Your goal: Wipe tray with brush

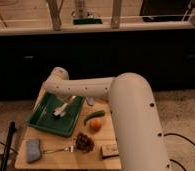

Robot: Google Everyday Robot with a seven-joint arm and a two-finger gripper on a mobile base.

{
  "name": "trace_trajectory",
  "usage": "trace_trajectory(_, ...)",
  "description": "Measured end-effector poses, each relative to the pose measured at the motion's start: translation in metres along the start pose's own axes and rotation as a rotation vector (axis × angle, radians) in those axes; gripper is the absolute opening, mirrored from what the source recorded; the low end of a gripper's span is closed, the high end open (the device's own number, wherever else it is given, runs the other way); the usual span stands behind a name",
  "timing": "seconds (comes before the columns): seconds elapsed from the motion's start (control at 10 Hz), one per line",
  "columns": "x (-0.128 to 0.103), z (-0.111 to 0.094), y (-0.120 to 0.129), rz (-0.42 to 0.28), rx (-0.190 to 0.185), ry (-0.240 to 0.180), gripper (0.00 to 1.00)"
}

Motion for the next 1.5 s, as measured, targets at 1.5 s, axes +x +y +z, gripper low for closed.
trace_trajectory(1.5, -0.040, 0.005, 0.007, -0.121, 0.068, -0.116, 0.00)
